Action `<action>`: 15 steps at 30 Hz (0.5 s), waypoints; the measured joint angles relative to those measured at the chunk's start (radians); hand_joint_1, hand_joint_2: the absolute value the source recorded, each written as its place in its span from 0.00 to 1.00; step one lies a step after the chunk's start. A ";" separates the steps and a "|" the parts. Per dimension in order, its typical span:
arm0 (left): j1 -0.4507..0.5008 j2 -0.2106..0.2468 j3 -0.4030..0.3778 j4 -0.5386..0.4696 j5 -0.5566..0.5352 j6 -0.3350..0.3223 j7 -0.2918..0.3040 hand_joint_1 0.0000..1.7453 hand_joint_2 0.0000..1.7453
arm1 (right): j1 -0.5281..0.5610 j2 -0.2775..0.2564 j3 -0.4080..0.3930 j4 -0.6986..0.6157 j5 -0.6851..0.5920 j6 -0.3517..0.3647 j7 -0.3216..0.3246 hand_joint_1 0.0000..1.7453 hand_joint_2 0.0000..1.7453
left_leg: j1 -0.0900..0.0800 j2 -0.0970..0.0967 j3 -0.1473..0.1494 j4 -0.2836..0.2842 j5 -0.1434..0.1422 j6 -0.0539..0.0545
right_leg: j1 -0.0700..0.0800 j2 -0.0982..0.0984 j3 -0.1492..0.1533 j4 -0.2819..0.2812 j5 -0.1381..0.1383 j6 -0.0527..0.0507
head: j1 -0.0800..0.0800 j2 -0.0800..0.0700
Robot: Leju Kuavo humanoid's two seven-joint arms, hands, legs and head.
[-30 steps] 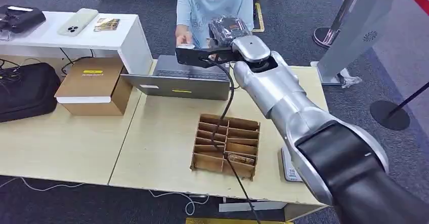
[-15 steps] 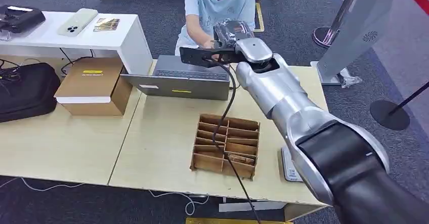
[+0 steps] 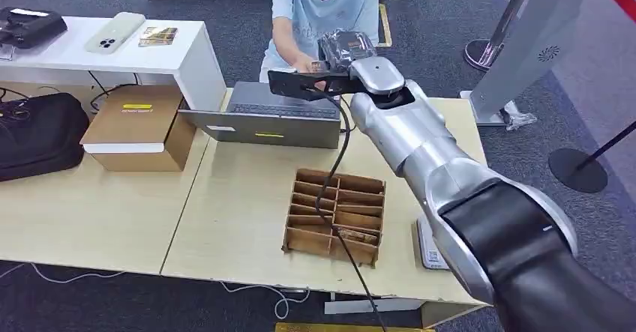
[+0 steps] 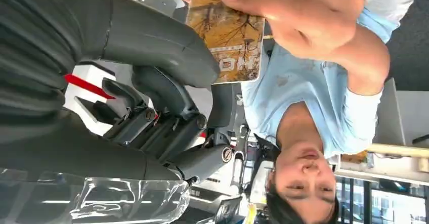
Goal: Pass the card to the sensor for recognition and then transmit it.
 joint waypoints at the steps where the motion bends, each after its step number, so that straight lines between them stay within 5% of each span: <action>1: 0.000 0.000 0.000 0.000 0.000 0.002 0.000 0.00 0.00 | 0.000 0.000 -0.002 0.000 -0.003 -0.005 0.005 0.00 1.00 | 0.000 0.000 0.000 0.000 0.000 0.000 | 0.000 0.000 0.000 0.000 0.000 0.000 | 0.000 0.000; 5: -0.001 0.000 0.000 0.000 0.002 0.002 -0.002 0.00 0.00 | 0.002 -0.001 -0.017 0.000 -0.018 -0.033 0.017 0.00 1.00 | 0.000 0.000 0.000 0.000 0.000 0.000 | 0.000 0.000 0.000 0.000 0.000 0.000 | 0.000 0.000; 10: -0.003 0.000 0.001 0.000 0.005 0.002 -0.002 0.00 0.00 | 0.009 -0.007 -0.036 -0.007 -0.039 -0.175 -0.022 0.00 1.00 | 0.000 0.000 0.000 0.000 0.000 0.000 | 0.000 0.000 0.000 0.000 0.000 0.000 | 0.000 0.000; 15: -0.003 0.000 0.002 0.000 0.007 0.013 -0.003 0.00 0.00 | 0.097 -0.011 -0.127 -0.121 -0.248 -0.482 -0.227 0.00 1.00 | 0.000 0.000 0.000 0.000 0.000 0.000 | 0.000 0.000 0.000 0.000 0.000 0.000 | 0.000 0.000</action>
